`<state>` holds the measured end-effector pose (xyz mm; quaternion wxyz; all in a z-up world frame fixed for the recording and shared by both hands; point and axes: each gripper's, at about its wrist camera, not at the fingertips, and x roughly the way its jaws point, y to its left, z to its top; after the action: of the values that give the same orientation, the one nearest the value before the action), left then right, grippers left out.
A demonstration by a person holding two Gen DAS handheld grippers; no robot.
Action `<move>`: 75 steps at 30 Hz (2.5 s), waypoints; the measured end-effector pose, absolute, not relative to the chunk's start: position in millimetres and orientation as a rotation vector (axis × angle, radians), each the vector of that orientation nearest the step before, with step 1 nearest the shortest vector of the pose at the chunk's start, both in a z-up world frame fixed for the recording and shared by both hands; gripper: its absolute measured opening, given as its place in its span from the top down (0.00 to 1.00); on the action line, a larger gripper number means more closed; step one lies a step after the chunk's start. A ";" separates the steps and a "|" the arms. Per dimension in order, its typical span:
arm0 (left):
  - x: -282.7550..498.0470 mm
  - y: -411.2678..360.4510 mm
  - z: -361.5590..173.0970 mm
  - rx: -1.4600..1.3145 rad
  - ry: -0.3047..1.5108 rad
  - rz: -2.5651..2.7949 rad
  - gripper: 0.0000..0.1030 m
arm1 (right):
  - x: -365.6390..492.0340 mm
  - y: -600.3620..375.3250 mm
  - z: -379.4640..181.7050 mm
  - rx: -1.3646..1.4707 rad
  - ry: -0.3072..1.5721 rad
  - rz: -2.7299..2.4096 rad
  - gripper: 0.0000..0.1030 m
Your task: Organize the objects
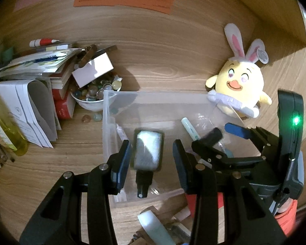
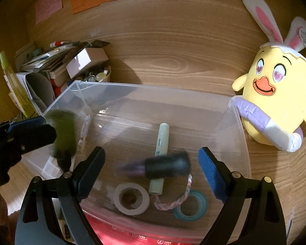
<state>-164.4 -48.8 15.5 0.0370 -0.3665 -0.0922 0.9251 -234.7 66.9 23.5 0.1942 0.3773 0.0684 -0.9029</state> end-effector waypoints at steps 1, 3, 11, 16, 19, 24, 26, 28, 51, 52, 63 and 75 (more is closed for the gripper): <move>-163.4 -47.9 16.1 -1.125 -0.277 2.840 0.59 | -234.3 67.3 23.9 1.057 0.190 -2.530 0.11; -161.8 -46.4 17.2 -1.122 -0.271 2.838 0.56 | -233.3 67.9 25.2 1.058 0.186 -2.529 0.10; -145.0 -45.1 27.9 -1.079 -0.256 2.851 0.40 | -219.9 76.6 42.5 1.014 0.150 -2.541 0.10; -127.4 -45.7 34.9 -1.056 -0.226 2.861 0.36 | -201.0 81.9 55.1 0.966 0.153 -2.558 0.08; -117.1 -47.6 34.4 -1.059 -0.216 2.865 0.26 | -185.6 84.5 59.3 0.940 0.172 -2.562 0.07; -99.4 -52.3 26.5 -1.077 -0.209 2.867 0.23 | -164.9 87.3 58.1 0.927 0.197 -2.575 0.07; -92.3 -54.4 21.6 -1.094 -0.203 2.868 0.23 | -157.0 87.7 55.4 0.935 0.193 -2.565 0.07; -85.1 -57.7 15.6 -1.115 -0.200 2.868 0.23 | -148.6 86.4 51.6 0.942 0.199 -2.559 0.07; -56.9 -66.2 -45.7 -1.325 -0.204 2.681 0.39 | -105.0 40.6 -7.9 1.082 0.203 -2.343 0.35; -56.6 -64.9 -48.0 -1.331 -0.194 2.672 0.42 | -104.8 38.6 -9.0 1.087 0.206 -2.335 0.38; -57.3 -55.8 -54.3 -1.336 -0.102 2.641 0.60 | -103.7 17.6 -15.8 1.099 0.264 -2.276 0.70; -54.0 -54.2 -51.0 -1.302 -0.074 2.670 0.71 | -105.6 20.6 -14.2 1.093 0.219 -2.271 0.85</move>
<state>-54.0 -54.2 -51.0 0.0849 -0.4367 -0.0247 0.8953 -105.6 20.6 -14.2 0.3013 0.4121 0.0825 -0.8559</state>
